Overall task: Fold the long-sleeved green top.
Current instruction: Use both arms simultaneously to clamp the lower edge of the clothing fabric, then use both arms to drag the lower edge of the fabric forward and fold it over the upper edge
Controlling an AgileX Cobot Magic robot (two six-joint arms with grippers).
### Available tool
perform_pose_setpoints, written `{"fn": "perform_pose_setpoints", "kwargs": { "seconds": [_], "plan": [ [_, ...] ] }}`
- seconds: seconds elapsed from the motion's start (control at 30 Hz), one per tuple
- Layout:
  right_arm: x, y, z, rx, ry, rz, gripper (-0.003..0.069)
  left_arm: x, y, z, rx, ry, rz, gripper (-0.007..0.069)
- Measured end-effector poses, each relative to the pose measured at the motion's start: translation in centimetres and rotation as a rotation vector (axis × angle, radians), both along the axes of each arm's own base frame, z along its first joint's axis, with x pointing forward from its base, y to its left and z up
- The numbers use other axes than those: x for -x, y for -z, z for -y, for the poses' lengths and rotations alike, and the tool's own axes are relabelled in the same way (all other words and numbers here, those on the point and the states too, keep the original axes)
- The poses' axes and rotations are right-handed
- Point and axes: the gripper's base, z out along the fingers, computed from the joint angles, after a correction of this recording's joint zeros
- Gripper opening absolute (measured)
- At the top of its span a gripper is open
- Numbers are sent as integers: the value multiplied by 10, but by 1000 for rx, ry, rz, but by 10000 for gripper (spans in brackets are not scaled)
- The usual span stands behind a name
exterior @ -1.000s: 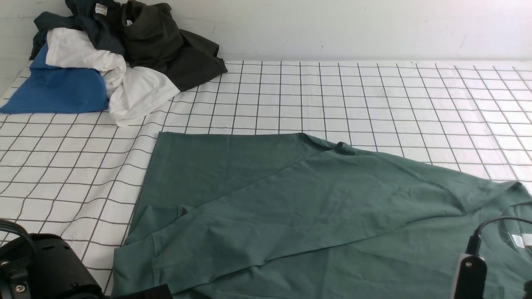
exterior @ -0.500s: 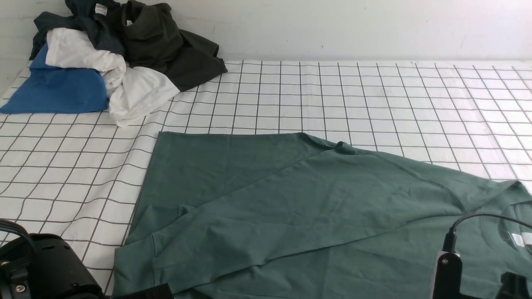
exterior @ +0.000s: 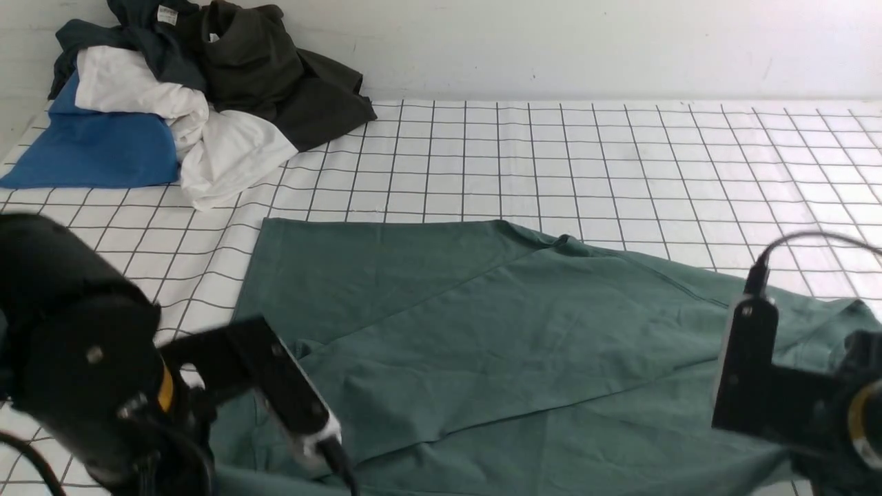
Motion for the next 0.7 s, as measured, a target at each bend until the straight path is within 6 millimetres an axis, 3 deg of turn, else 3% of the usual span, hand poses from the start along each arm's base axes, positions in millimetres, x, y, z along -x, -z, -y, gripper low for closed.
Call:
{"fn": "perform_pose_setpoints", "kwargs": {
  "seconds": [0.1,0.2,0.33,0.6,0.7],
  "plan": [
    [-19,-14,6,-37,49,42,4,-21,-20,-10,30,-34,68,13],
    [-56,-27,21,-101,149,67,4,-54,-42,-25,60,-82,136,13],
    [-95,-32,30,-170,207,41,4,-96,-52,-32,100,-119,165,13],
    [-181,-23,30,-225,238,-2,4,-192,-49,-37,105,-130,214,14],
    [-212,-12,29,-212,251,-28,4,-227,-33,-35,83,-117,216,14]
  ]
}}
